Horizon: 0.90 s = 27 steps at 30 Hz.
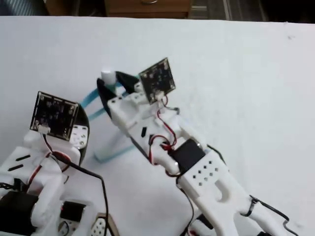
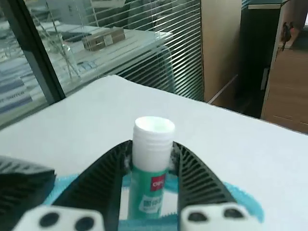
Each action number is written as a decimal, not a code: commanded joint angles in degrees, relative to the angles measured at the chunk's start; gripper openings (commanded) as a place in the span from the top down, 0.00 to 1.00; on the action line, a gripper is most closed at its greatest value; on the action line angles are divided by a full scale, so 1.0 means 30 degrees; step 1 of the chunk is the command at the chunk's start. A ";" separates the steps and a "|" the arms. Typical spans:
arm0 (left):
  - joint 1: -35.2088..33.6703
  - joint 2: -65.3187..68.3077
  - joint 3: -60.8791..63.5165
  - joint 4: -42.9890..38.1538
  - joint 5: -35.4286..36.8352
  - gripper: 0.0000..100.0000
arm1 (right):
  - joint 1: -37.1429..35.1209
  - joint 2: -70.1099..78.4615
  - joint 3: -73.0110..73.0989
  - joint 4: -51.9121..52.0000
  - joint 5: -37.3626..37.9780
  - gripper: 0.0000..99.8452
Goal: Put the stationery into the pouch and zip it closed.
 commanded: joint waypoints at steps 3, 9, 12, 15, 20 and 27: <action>-0.0015 0.0132 0.0059 0.0088 -0.0117 0.98 | -0.1509 -0.1656 -0.0059 0.2623 0.1934 0.91; -0.0015 0.0132 0.0059 0.0088 -0.0088 0.98 | -0.2300 -0.3179 -0.0088 0.4293 0.2110 0.75; -0.0015 0.0132 0.0059 0.0088 -0.0088 0.98 | -0.2271 -0.3824 -0.0557 0.4469 0.2081 0.74; -0.0015 0.0132 0.0059 0.0088 -0.0088 0.98 | -0.2212 -0.4000 -0.2139 0.5143 0.2081 0.74; -0.0015 0.0103 0.0029 0.0088 -0.0088 0.98 | 0.1744 -0.3736 -0.5597 0.6755 0.2168 0.74; -0.0015 0.0073 0.0088 0.0088 -0.0088 0.98 | 0.8278 -0.0073 -0.7297 1.1853 0.4190 0.74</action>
